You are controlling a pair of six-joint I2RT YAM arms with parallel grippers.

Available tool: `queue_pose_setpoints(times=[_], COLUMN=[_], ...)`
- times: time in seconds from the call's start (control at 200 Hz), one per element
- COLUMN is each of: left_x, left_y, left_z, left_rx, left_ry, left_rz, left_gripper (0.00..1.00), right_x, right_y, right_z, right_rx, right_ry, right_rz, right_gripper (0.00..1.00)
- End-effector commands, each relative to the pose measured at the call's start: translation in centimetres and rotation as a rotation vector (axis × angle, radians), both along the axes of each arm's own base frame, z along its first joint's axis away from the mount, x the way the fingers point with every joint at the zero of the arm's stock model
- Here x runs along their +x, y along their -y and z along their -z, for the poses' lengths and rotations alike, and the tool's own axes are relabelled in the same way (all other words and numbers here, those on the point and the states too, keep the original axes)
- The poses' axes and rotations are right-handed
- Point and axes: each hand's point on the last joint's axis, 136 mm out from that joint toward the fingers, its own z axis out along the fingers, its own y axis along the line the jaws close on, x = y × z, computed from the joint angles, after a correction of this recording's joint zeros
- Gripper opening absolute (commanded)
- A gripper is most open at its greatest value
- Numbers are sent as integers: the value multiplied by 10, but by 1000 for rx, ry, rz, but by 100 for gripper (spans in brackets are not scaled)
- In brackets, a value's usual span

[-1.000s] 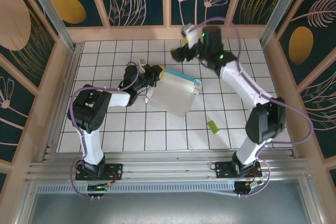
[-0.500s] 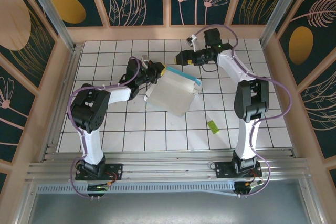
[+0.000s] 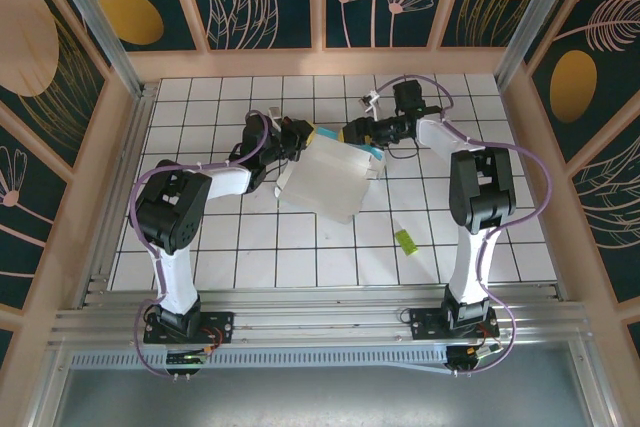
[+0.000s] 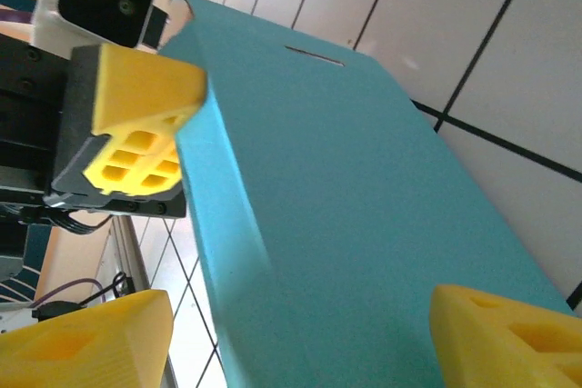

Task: Fold the paper box

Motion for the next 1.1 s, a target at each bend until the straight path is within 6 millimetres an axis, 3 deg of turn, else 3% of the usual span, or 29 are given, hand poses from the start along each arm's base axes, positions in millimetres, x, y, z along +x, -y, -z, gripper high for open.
queue_pose_setpoints(times=[0.0,0.38,0.786,0.941,1.096], left_x=[1,2,2,2,0], left_y=[2,7,5,4,-7], left_z=[-11,-12,-12,-10,-16], left_rx=[-13,-15,-6,12,48], left_ry=[20,18,14,12,32], left_rz=[-18,-2,-14,-17,-64], left_gripper=[0,1,3,13,38], right_x=[1,4,16,16,19], right_y=[-6,-15,-25,-27,-25], right_z=[-18,-6,9,13,17], right_rx=[63,59,57,45,27], right_ry=[27,25,3,4,0], right_rz=[-15,-27,-36,-35,-21], right_gripper=[74,73,59,57,56])
